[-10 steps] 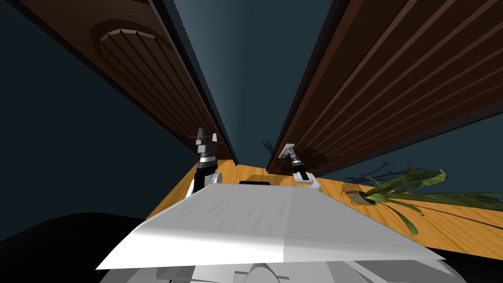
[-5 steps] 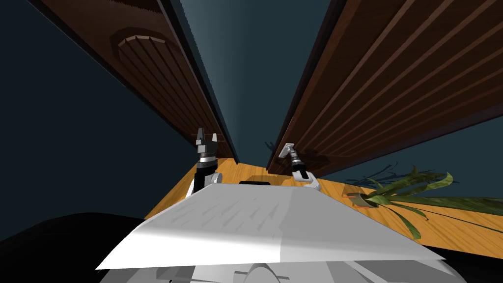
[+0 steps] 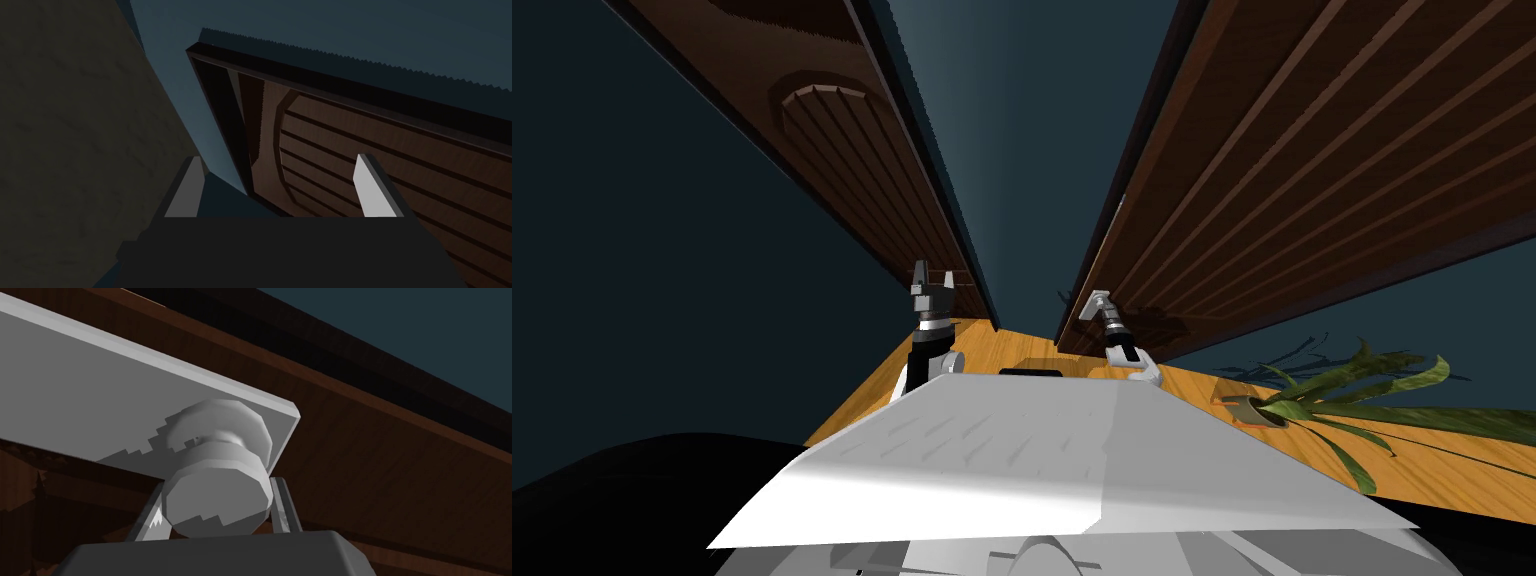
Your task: Pull the door open
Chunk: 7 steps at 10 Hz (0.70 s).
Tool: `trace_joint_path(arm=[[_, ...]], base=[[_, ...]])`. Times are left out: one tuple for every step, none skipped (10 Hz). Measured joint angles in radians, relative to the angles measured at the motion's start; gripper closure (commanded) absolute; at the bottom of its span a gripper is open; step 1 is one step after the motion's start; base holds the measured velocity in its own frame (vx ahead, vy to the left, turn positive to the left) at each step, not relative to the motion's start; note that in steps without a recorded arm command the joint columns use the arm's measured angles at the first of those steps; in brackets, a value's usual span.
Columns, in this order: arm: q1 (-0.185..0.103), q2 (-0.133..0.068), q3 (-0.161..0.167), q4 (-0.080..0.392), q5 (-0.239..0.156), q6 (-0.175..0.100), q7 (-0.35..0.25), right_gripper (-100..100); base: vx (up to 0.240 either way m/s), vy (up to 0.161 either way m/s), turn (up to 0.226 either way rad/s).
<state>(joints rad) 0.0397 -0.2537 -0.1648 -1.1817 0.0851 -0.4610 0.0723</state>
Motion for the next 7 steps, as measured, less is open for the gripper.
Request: trace_joint_path(arm=[[-0.008,-0.003,0.004,0.01,-0.022,-0.001,-0.025,100],[-0.016,-0.007,0.008,0.017,-0.051,0.002,-0.054,100],[-0.023,-0.008,0.012,0.025,-0.065,0.001,-0.077,100],[-0.03,-0.01,0.016,0.032,-0.088,0.0,-0.103,100],[-0.032,-0.009,0.019,0.034,-0.1,0.002,-0.122,100],[-0.039,-0.012,0.022,0.042,-0.122,0.002,-0.148,100],[-0.049,-0.016,0.027,0.056,-0.152,0.001,-0.175,100]], base=[[-0.082,-0.058,0.136],[-0.073,-0.048,0.067],[-0.075,-0.035,0.073],[-0.051,-0.025,0.041],[-0.064,-0.02,0.068],[-0.088,-0.044,0.121],[-0.062,-0.037,0.069]])
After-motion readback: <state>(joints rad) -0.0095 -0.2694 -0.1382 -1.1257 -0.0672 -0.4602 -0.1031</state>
